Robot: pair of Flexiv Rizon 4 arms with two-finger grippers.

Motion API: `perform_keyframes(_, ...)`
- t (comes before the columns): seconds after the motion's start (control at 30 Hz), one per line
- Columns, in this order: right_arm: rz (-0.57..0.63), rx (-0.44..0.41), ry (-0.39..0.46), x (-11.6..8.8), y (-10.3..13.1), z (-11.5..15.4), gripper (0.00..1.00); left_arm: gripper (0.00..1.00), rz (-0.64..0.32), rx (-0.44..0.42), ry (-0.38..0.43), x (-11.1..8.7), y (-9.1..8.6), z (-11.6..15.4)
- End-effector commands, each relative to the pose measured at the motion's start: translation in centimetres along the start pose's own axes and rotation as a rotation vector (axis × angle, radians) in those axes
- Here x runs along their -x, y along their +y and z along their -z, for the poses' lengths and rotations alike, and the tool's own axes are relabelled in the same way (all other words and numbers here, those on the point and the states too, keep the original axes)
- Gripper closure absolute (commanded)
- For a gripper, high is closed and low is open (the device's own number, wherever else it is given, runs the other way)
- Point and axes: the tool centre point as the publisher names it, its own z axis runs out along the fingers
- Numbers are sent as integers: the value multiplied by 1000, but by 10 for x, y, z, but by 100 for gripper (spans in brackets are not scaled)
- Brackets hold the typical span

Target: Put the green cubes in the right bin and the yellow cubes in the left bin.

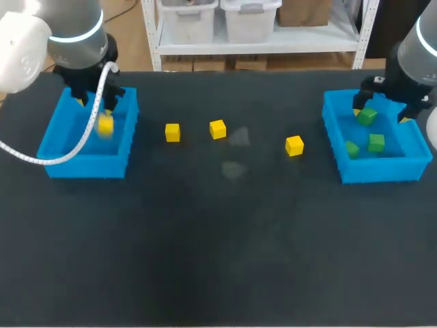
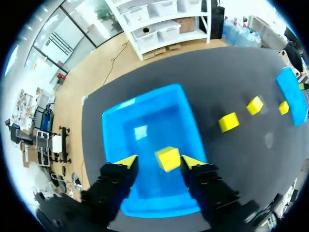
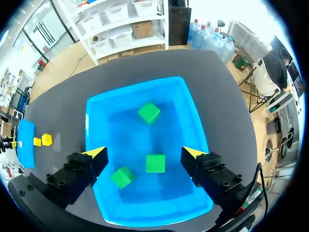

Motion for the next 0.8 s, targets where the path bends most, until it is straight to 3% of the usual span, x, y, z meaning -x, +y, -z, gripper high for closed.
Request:
perform_keyframes(0.03,-2,-2,-8,-2,0,1,0,0,-37,-50,-33,6,-11,17)
perform_keyframes(0.23,-2,-2,-8,-2,0,1,0,0,-121,-154,-52,29,-55,23)
perform_keyframes(0.5,-2,-2,-8,-2,0,1,0,0,-183,-250,5,48,-119,13)
perform_keyframes(0.63,-2,-2,-8,-2,0,1,0,0,-177,-253,21,52,-140,11)
perform_keyframes(0.8,-2,-2,-8,-2,0,1,0,0,-128,-269,83,52,-154,3)
